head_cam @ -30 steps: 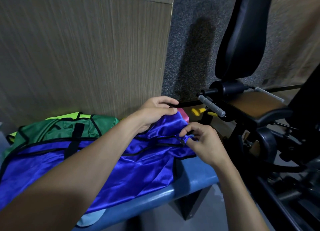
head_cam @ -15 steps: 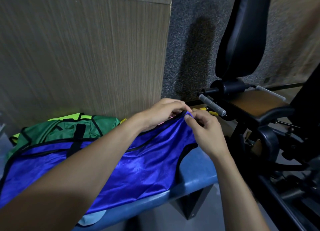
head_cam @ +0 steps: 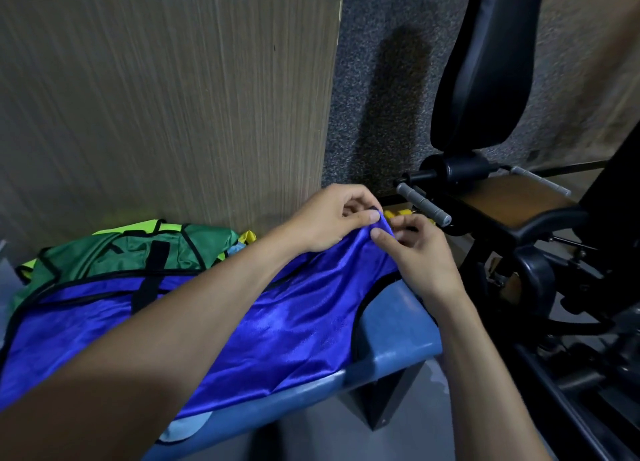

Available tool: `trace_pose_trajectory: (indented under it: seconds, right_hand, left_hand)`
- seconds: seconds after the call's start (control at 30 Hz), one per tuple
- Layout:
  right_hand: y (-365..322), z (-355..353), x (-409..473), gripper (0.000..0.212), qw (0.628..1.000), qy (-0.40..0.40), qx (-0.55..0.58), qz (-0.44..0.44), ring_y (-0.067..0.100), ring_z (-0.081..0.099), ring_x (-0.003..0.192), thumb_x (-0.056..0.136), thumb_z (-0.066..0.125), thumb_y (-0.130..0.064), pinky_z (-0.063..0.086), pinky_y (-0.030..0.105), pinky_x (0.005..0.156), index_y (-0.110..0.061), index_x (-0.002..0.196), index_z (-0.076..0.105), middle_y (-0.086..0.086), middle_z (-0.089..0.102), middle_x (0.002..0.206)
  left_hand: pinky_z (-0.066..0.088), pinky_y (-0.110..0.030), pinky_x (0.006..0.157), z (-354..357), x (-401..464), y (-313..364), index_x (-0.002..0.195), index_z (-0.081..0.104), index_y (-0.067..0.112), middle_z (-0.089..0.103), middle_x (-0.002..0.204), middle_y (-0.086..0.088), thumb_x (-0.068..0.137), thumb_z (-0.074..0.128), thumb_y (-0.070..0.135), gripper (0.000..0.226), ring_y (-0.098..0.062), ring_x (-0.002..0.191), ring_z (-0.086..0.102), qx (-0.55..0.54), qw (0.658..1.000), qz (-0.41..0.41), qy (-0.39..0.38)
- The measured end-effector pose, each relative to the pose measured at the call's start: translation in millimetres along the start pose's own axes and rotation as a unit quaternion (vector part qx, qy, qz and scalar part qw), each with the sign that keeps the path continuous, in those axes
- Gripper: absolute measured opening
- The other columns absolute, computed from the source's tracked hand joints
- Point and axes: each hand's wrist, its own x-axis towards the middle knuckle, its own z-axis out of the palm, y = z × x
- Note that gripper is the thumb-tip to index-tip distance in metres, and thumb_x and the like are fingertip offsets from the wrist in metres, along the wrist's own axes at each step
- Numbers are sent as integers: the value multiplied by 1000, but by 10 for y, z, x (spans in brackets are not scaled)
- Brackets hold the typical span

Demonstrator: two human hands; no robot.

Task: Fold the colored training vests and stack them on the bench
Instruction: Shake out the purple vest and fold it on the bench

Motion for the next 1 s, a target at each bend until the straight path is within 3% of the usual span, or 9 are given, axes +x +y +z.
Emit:
trace_pose_trajectory:
  seconds: [0.1,0.23,0.33,0.47,0.53,0.67,0.83,0.9,1.0]
  right_hand:
    - [24,-5,15,24,997,-47,28,47,30,66,75,95,71,-19,54,47,74,4,90,69,22,73,84]
    - [105,71,114,26,999,2,31,44,21,54,68,95,70,-17,42,39,67,-8,71,68,13,65,71]
    - [184,119,215,32,998,16,30,44,21,52,67,85,75,-32,42,40,66,-8,67,65,14,64,70]
    - [219,162,242,42,999,32,-3,40,20,55,66,72,72,-52,50,47,67,-11,69,64,25,67,75]
    - [232,161,245,42,998,42,-17,38,20,57,65,73,71,-52,54,52,70,-10,72,65,22,70,78]
    - [284,134,259,35,996,65,-55,34,18,61,66,79,69,-47,56,53,74,-13,70,66,12,72,73]
    - [359,93,290,29,991,84,-96,51,20,67,70,88,72,-39,57,48,78,-17,69,68,3,72,69]
    - [389,85,305,27,988,84,-107,68,23,70,74,89,72,-36,57,45,77,-15,72,70,5,73,72]
    - [439,81,313,24,985,78,-117,98,17,64,66,90,73,-30,52,36,68,-14,73,70,3,69,68]
  left_hand:
    - [50,-27,78,23,6,5,103,69,23,68,93,7,92,69,23,11,-5,84,63,84,996,7,34]
    - [44,-23,80,151,-401,212,100,64,19,58,95,10,94,64,18,5,2,84,51,218,962,112,117]
    - [51,-35,77,454,-893,239,101,62,21,60,97,6,98,54,27,10,-10,86,57,305,938,151,-67]
    - [44,-31,63,827,-1286,53,99,66,26,65,91,3,89,62,42,19,-22,80,65,536,801,128,-233]
    - [32,-31,58,857,-1338,74,93,68,26,65,86,4,81,72,35,16,-20,72,64,579,770,109,-246]
    - [30,-30,52,779,-1423,202,84,66,26,60,80,3,71,57,15,19,-20,63,58,601,768,113,-190]
    - [34,-26,47,731,-1523,257,86,64,23,59,73,3,72,35,11,35,-20,56,57,591,788,119,-128]
    - [37,-26,47,713,-1541,200,88,63,25,59,70,5,72,54,14,22,-19,56,60,567,802,130,-134]
    - [42,-28,52,681,-1566,146,93,60,28,58,73,7,60,84,24,41,-17,64,60,522,824,138,-168]
